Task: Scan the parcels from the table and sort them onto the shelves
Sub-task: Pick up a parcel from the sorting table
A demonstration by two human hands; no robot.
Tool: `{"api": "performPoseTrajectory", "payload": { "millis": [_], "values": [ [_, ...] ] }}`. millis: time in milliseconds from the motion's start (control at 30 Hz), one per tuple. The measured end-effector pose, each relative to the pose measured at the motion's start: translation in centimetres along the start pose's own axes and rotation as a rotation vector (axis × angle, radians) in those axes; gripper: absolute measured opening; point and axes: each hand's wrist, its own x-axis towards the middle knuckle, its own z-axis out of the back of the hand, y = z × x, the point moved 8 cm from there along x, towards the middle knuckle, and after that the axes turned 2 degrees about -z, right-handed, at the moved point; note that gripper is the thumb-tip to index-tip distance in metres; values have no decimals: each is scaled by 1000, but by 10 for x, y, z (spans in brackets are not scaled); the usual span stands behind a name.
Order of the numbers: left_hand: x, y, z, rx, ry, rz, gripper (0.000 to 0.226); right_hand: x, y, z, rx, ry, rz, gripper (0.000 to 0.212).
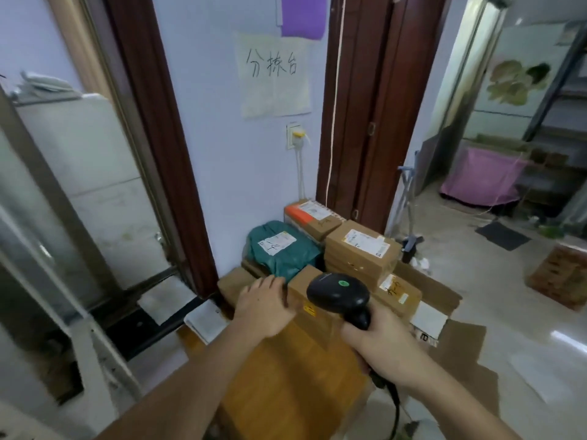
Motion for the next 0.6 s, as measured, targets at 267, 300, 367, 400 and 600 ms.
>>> {"api": "performPoseTrajectory", "payload": {
  "millis": [267, 300, 367, 400, 600],
  "values": [
    [28, 80, -28, -105, -56, 321, 80, 109, -1, -37, -35, 238, 47, 16],
    [29, 90, -33, -104, -77, 350, 77, 120, -2, -44, -37, 266, 46, 11],
    [35, 111, -43, -98, -98, 412, 81, 142, -4, -59, -55, 316, 45, 14],
    [39, 122, -50, -101, -84, 447, 85, 152, -4, -66, -68, 334, 45, 18],
    [58, 200, -106, -167, 6, 637, 88, 200, -15, -113, -88, 416, 27, 16]
  ]
}}
